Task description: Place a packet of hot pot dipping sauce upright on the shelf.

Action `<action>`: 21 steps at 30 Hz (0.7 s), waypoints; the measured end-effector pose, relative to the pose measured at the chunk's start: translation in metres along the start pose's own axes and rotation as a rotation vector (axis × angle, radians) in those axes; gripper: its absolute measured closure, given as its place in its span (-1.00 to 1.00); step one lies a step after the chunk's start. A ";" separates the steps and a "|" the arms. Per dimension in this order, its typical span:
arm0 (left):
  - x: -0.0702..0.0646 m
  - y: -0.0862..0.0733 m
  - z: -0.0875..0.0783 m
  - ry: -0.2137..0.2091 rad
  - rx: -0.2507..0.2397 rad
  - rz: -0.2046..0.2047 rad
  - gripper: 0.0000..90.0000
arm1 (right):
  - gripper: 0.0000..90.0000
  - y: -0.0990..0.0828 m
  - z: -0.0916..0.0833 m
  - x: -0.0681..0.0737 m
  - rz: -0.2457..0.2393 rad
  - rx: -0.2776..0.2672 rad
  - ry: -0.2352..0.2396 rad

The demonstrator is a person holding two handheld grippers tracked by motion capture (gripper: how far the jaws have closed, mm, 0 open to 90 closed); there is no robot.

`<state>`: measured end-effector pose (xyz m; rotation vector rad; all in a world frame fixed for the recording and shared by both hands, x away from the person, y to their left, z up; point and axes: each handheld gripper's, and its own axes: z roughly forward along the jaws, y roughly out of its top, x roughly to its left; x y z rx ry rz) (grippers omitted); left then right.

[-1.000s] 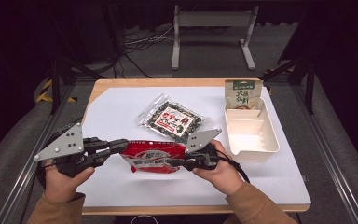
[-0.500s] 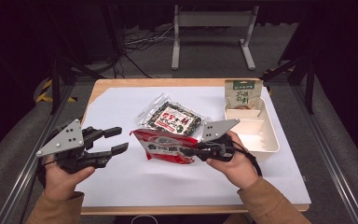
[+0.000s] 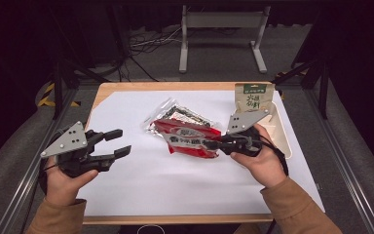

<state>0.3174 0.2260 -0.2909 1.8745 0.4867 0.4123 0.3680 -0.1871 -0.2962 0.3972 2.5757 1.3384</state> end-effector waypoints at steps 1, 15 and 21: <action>0.002 -0.001 0.000 0.005 0.002 -0.002 0.01 | 1.00 0.000 -0.002 -0.002 -0.003 0.000 -0.006; 0.010 -0.007 0.000 0.014 0.016 -0.032 -0.01 | 1.00 0.005 -0.040 -0.026 0.007 -0.016 -0.099; 0.013 -0.010 0.000 0.019 0.027 -0.049 -0.03 | 1.00 0.003 -0.050 -0.037 0.020 -0.017 -0.130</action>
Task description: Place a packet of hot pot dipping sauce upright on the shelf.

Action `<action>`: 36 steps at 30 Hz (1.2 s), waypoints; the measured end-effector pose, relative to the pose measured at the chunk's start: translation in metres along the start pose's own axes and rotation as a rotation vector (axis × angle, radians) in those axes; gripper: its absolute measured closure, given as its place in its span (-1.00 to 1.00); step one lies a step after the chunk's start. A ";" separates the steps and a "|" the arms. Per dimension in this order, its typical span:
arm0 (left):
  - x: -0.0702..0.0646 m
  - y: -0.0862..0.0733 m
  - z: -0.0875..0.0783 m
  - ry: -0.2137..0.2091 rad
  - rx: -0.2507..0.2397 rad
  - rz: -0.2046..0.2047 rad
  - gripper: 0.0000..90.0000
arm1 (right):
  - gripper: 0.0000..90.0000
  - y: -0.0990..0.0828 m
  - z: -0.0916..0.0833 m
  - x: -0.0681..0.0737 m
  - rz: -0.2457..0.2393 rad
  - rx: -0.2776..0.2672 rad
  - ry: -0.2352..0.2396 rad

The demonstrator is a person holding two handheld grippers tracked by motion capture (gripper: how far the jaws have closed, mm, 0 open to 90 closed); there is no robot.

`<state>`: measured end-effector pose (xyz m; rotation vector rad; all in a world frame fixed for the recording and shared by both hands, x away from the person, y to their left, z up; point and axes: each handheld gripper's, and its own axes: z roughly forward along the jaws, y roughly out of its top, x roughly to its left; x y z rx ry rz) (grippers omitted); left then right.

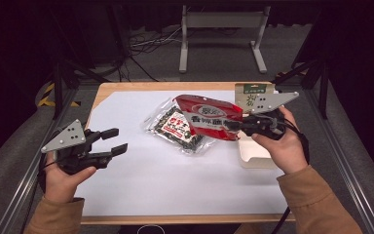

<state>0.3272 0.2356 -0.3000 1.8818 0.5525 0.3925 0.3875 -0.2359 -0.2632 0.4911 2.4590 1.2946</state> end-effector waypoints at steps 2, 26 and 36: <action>0.002 -0.001 0.000 0.004 0.002 -0.004 -0.05 | 1.00 -0.001 -0.002 -0.004 0.004 -0.001 -0.009; 0.021 -0.017 0.004 0.036 0.047 -0.071 -0.08 | 1.00 -0.015 -0.030 -0.046 0.057 -0.017 -0.135; 0.027 -0.022 0.004 0.050 0.058 -0.086 -0.08 | 1.00 -0.026 -0.041 -0.063 0.080 -0.038 -0.151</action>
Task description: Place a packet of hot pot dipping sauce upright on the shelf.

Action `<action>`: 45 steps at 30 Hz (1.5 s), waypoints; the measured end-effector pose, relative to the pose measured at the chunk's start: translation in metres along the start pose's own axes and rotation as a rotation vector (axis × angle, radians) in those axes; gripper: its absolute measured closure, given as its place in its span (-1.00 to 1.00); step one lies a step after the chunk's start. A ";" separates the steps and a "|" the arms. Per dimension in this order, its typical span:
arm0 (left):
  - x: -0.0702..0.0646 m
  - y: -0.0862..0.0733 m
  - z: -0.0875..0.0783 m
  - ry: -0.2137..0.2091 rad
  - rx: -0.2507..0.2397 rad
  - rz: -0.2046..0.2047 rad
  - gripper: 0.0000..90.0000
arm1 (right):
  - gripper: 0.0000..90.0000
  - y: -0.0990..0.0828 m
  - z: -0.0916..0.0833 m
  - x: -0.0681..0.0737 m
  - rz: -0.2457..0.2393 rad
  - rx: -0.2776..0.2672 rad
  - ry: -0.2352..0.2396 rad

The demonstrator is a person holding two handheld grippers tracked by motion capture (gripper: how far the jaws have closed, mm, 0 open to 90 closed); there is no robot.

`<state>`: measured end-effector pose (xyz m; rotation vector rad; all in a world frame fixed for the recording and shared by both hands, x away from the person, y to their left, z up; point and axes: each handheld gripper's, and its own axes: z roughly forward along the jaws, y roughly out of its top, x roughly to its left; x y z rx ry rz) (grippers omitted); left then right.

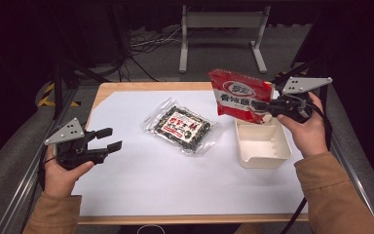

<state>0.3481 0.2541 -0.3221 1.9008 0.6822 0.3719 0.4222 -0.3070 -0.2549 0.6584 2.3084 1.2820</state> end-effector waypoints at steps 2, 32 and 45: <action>0.001 -0.001 0.000 0.000 0.001 -0.004 -0.09 | 1.00 -0.002 -0.002 -0.005 0.005 0.002 -0.006; 0.005 -0.005 0.004 -0.011 0.015 -0.026 -0.09 | 1.00 -0.048 -0.003 -0.046 0.127 0.037 -0.056; 0.006 -0.006 0.005 -0.019 0.017 -0.031 -0.09 | 1.00 -0.062 0.008 -0.057 0.145 0.069 -0.087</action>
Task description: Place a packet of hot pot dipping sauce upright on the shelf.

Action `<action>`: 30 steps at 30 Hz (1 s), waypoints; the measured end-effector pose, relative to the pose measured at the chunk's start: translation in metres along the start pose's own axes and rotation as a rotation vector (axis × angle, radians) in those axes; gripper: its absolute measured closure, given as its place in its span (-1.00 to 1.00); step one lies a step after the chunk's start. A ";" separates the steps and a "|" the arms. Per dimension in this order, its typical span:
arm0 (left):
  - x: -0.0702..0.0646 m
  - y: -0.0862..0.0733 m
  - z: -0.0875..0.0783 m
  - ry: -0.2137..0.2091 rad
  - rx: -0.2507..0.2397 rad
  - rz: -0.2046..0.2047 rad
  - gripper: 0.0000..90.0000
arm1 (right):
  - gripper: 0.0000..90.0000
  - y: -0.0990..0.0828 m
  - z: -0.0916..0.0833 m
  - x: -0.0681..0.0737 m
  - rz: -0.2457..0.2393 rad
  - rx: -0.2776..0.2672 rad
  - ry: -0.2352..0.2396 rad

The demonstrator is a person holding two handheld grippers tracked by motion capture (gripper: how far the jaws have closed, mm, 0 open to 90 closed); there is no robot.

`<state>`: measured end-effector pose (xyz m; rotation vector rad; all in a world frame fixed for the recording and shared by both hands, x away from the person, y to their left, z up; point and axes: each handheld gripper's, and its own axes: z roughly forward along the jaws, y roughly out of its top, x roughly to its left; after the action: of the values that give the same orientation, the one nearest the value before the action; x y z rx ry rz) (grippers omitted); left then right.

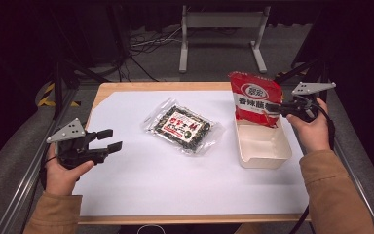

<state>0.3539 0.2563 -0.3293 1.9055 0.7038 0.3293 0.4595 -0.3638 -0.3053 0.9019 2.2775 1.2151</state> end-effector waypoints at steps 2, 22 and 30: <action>0.000 0.000 0.000 -0.001 0.000 0.001 -0.09 | 0.99 -0.002 0.002 -0.002 0.006 -0.004 -0.007; 0.000 -0.001 0.004 -0.006 0.010 -0.003 -0.10 | 0.98 -0.017 0.020 -0.008 -0.003 -0.047 -0.030; 0.000 -0.001 0.004 -0.005 0.011 -0.003 -0.10 | 0.97 -0.028 0.025 -0.011 0.024 -0.034 -0.043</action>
<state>0.3554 0.2532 -0.3324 1.9155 0.7063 0.3191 0.4726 -0.3682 -0.3418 0.9363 2.2118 1.2292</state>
